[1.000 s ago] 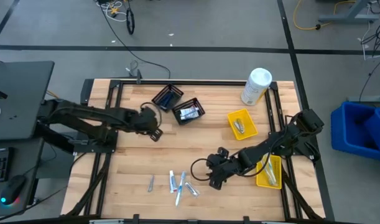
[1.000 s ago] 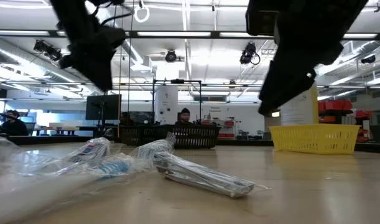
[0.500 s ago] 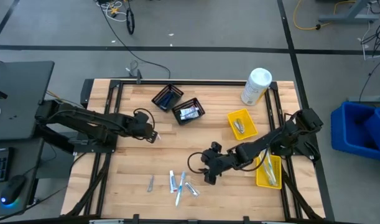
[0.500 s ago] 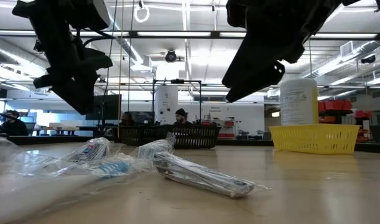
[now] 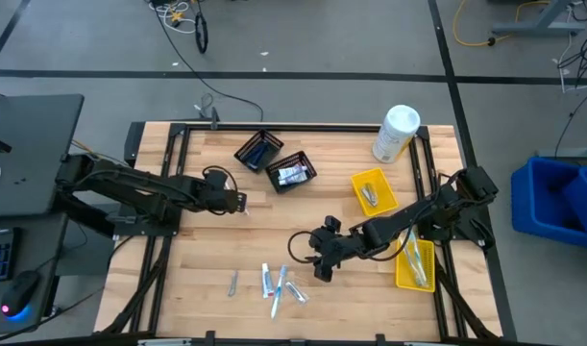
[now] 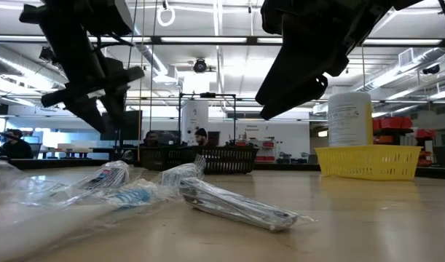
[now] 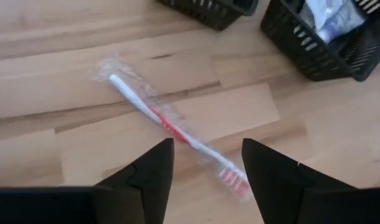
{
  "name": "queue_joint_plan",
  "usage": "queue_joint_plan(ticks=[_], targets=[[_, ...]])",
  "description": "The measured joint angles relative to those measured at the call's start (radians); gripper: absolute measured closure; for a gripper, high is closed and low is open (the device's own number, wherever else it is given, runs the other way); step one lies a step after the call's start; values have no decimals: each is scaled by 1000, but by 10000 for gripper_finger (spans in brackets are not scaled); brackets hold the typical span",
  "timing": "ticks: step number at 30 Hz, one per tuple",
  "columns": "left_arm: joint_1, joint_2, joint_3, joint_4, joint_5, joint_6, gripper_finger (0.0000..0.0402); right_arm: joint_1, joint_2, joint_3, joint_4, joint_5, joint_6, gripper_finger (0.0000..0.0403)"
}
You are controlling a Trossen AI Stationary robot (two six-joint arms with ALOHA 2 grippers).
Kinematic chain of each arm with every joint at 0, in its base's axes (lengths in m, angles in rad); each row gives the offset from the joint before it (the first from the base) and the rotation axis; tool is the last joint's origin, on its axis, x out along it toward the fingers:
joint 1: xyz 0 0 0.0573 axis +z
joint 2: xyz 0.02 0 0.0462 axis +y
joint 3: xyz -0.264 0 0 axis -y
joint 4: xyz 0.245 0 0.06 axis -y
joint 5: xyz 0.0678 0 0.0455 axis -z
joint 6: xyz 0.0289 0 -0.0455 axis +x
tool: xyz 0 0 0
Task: Pick & Place Travel size toiletries
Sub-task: Put the orange toothbrush into the bottom yellow bin
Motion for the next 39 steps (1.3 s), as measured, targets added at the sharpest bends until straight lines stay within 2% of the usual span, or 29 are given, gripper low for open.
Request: queue_joint_plan(ticks=[7,13,20,30,39], targets=[[14,130,-1,61,-18,-50,199,-2,0,0,13,0,-16,164],[44,248,0,120,35,-111,199,-2,0,0,18,-2,-16,169],[68,310,-1,124,43,-207,203,-2,0,0,22,-2,-16,164],[74,318,0,154,68,-72,226,-2,0,0,12,-2,-16,146],[74,318,0,174,89,79,277,-7,0,0,13,-1,-16,139]])
